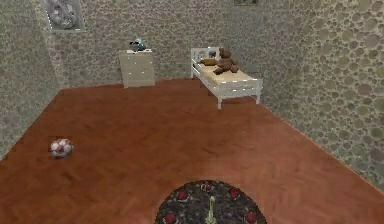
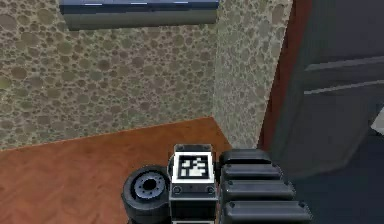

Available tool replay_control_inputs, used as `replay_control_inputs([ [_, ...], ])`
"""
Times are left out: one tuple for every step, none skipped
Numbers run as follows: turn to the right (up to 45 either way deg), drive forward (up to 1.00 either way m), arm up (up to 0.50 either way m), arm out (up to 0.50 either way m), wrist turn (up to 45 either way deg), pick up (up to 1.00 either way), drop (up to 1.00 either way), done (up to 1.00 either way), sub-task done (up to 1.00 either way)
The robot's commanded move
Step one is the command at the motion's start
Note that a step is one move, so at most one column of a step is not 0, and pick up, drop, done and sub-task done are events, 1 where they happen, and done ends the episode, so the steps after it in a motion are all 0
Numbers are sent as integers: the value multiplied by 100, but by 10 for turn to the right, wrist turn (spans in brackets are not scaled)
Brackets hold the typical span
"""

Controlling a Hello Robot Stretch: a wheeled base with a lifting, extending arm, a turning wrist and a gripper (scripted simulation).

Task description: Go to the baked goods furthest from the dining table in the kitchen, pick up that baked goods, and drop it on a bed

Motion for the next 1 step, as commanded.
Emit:
replay_control_inputs([
  [0,100,0,0,0,0,0,0,0],
])
